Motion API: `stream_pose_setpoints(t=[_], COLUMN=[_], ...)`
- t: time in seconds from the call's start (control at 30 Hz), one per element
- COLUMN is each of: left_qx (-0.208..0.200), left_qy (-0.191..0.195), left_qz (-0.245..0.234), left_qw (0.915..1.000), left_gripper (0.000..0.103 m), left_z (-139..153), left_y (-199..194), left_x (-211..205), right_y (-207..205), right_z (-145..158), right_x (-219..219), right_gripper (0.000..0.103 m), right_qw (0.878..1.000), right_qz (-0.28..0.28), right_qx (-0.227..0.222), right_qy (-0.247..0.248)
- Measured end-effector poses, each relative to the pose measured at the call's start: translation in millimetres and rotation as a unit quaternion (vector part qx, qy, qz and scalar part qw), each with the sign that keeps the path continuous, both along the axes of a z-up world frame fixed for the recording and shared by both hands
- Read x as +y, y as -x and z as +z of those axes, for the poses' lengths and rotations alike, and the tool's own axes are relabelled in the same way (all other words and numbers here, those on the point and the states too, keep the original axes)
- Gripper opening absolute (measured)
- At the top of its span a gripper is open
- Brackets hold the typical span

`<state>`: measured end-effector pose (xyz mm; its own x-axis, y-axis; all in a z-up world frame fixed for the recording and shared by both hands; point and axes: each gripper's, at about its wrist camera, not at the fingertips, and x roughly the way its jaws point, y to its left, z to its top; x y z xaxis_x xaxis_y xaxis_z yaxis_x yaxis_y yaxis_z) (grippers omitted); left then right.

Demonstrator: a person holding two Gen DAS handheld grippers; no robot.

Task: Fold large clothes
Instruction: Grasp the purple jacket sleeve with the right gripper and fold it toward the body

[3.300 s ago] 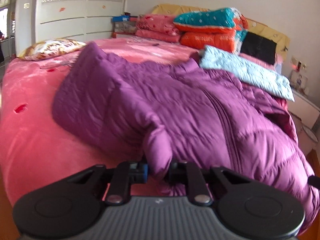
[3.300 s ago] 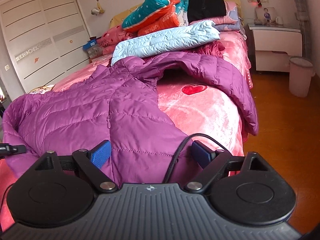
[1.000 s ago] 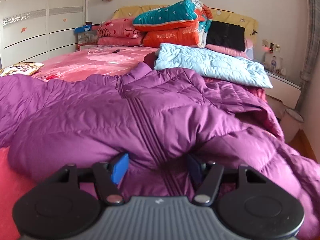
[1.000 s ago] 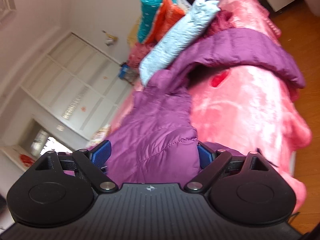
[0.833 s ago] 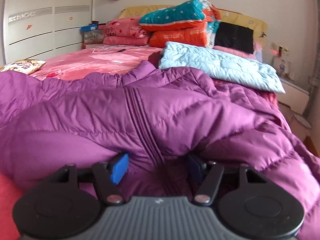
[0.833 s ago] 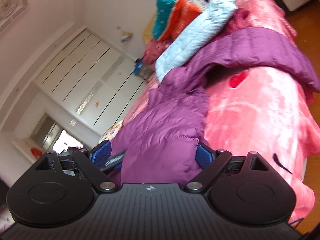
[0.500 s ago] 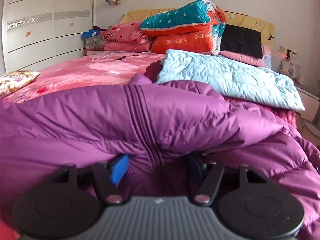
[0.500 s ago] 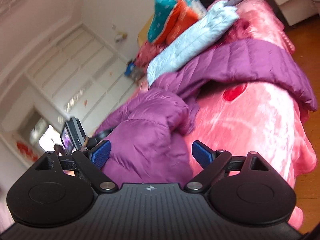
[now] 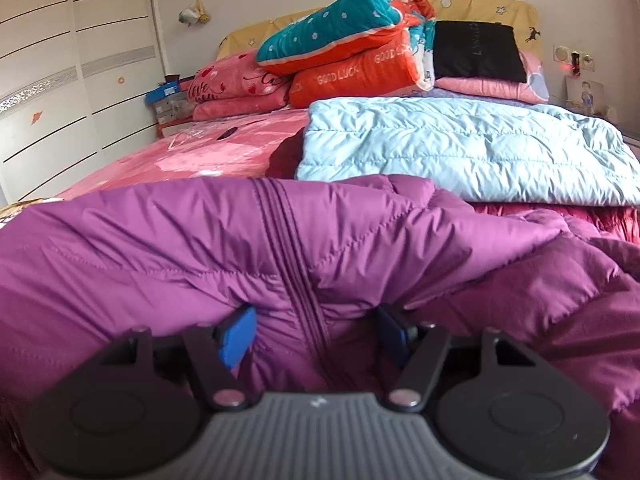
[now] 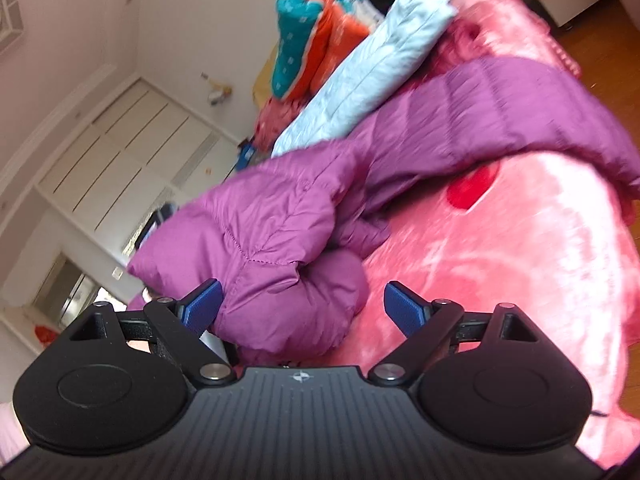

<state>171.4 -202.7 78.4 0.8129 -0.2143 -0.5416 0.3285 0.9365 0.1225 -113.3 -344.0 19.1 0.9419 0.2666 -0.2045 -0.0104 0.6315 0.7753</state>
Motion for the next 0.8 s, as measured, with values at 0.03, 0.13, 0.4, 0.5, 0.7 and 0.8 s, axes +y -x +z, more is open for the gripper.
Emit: stream_pose_setpoints(t=[0.03, 0.13, 0.4, 0.5, 0.7, 0.8], left_qx=[0.0, 0.005, 0.018, 0.016, 0.045, 0.08], left_qy=[0.001, 0.008, 0.032, 0.044, 0.073, 0.116], left_qz=[-0.006, -0.027, -0.093, -0.112, -0.081, -0.046], left_qw=[1.0, 0.9996, 0.995, 0.9926, 0.9931, 0.989], left_gripper=[0.068, 0.073, 0.078, 0.088, 0.095, 0.095], left_z=[0, 5, 34, 47, 23, 1], left_y=[2, 3, 54, 91, 141, 137], left_x=[3, 5, 42, 69, 128, 151], right_y=[-1, -7, -22, -27, -30, -27], right_z=[1, 0, -5, -5, -9, -13], right_x=[3, 3, 9, 13, 4, 4], right_gripper=[0.103, 0.103, 0.103, 0.103, 0.103, 0.103], right_qw=[1.0, 1.0, 1.0, 1.0, 0.999, 0.999], right_qz=[0.007, 0.007, 0.002, -0.001, -0.015, -0.021], right_qx=[0.001, 0.0, 0.021, 0.023, 0.025, 0.029], right_qy=[0.003, 0.008, -0.002, -0.005, -0.024, -0.037])
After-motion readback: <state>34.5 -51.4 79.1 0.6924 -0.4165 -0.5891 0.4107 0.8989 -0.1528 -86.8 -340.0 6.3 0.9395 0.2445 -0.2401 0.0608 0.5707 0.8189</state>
